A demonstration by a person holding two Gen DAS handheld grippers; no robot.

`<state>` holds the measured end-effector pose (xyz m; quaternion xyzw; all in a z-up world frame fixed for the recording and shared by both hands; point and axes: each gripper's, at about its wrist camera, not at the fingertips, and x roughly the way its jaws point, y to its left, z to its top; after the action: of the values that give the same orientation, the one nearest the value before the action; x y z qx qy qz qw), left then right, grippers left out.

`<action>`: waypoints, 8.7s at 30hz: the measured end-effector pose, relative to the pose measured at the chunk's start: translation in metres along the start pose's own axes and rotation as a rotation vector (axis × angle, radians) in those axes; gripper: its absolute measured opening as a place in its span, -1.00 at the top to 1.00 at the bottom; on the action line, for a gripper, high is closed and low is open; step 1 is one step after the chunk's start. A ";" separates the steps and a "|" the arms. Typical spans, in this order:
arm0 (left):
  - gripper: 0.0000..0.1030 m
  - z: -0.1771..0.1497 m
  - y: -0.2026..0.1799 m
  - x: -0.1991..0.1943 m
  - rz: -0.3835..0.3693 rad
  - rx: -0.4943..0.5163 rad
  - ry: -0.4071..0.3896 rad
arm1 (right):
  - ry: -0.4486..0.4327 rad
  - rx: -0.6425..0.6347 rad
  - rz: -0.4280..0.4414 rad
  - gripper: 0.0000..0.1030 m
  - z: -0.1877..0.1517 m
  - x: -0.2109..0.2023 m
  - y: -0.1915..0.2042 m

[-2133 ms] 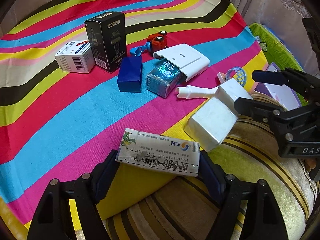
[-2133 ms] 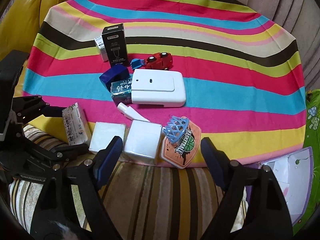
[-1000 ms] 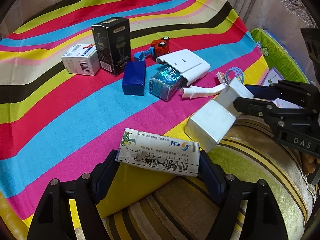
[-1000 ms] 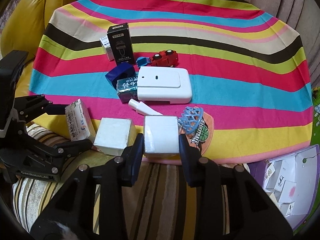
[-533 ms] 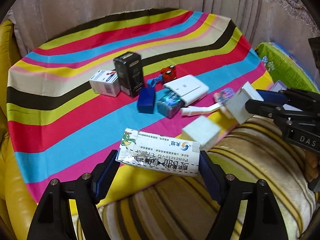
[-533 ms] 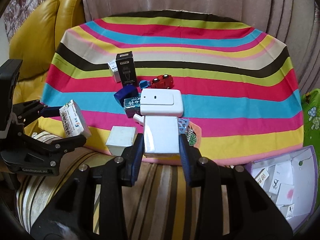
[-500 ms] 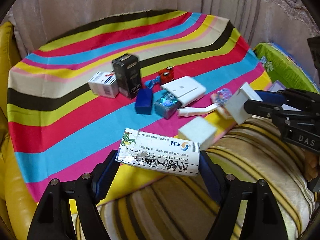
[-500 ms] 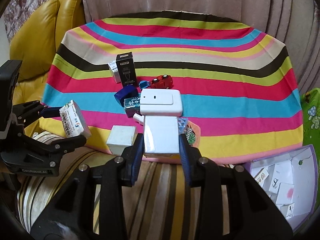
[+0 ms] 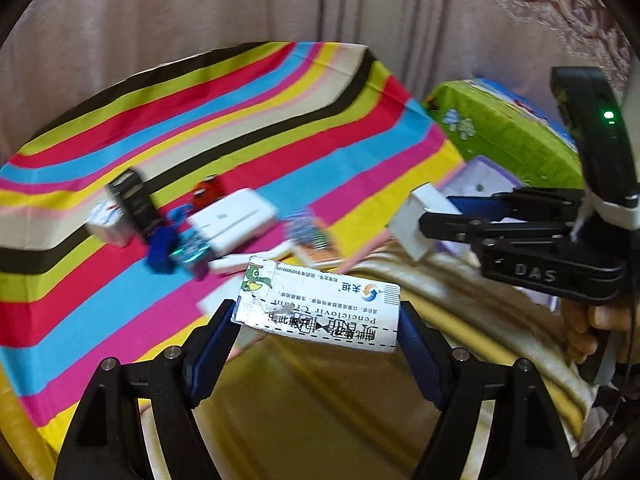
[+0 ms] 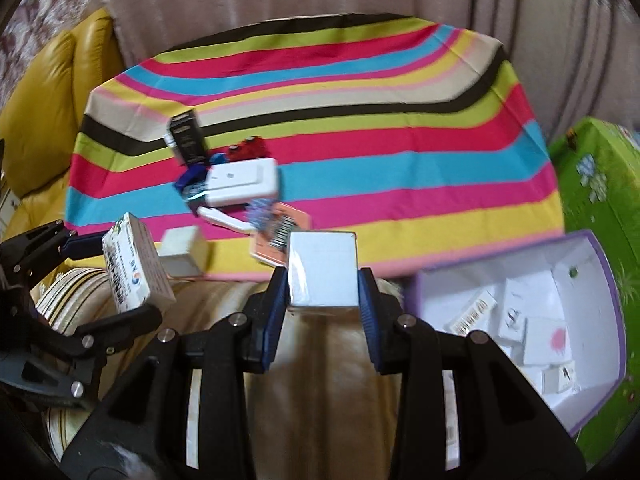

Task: Organize rigid objects
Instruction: 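Carry both held boxes into the purple-rimmed box and open both tools, then move both tools back over the remaining objects on the cloth, then grasp white square box with left tool while right tool grasps basketball-logo card, then carry white square box and basketball card into purple-rimmed box, open both tools, then move both tools back over the remaining objects on the cloth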

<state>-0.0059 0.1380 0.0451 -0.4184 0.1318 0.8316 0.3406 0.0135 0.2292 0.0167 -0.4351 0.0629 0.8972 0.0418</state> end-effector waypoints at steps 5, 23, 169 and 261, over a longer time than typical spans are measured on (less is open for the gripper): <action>-0.53 0.014 -0.036 0.013 -0.050 0.059 0.008 | 0.006 0.053 -0.045 0.24 -0.007 -0.008 -0.032; -0.53 0.046 -0.117 0.064 -0.222 0.112 0.103 | 0.045 0.254 -0.231 0.24 -0.045 -0.026 -0.151; 0.01 -0.020 0.089 0.058 0.140 -0.627 0.058 | 0.221 0.135 0.093 -0.22 0.046 0.121 0.021; -0.31 0.069 -0.103 0.083 -0.213 -0.164 -0.017 | 0.005 0.359 -0.384 -0.55 -0.029 -0.027 -0.195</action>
<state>-0.0129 0.2860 0.0297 -0.4494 0.0151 0.8022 0.3928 0.0778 0.4167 0.0054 -0.4270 0.1377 0.8462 0.2875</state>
